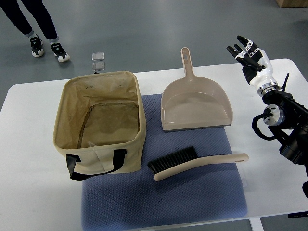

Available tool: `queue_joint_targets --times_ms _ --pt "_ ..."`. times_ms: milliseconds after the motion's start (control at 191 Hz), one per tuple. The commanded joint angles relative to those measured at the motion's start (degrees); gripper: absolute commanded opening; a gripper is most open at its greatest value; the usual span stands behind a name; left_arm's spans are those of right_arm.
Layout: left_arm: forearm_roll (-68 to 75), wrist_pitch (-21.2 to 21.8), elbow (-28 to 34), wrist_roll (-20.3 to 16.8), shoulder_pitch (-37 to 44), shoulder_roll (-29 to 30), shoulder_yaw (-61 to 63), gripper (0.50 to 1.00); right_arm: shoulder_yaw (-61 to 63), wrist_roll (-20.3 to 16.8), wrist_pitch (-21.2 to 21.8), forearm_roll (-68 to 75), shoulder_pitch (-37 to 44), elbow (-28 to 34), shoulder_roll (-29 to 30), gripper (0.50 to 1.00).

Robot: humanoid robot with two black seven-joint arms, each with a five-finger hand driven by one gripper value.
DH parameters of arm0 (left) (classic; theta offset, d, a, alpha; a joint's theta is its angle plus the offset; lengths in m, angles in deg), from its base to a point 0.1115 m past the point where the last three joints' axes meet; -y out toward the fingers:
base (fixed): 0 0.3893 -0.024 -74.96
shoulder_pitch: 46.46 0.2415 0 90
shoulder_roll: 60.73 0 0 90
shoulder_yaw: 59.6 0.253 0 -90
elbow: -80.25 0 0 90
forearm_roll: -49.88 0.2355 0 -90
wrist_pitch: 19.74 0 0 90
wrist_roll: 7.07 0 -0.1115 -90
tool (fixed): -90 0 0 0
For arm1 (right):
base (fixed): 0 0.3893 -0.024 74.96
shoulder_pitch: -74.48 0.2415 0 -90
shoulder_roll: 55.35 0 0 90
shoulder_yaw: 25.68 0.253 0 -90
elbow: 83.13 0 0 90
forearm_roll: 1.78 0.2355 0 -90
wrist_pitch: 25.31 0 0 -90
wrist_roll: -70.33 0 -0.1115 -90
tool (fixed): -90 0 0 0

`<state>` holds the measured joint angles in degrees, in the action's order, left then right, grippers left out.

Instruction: Put pink broom in yellow bag with right hand

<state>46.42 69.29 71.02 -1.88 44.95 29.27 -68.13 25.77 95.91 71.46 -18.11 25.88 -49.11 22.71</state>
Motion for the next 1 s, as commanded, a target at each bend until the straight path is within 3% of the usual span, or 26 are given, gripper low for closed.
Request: queue_joint_targets --times_ms 0,993 --pt "0.0 0.0 0.0 -0.1 0.0 0.0 0.0 1.000 0.0 0.0 0.0 0.0 0.0 0.0 0.0 0.930" --pt "-0.1 0.0 -0.1 0.0 -0.8 0.0 0.2 1.000 -0.3 -0.3 -0.1 -0.2 1.5 -0.1 -0.7 0.930"
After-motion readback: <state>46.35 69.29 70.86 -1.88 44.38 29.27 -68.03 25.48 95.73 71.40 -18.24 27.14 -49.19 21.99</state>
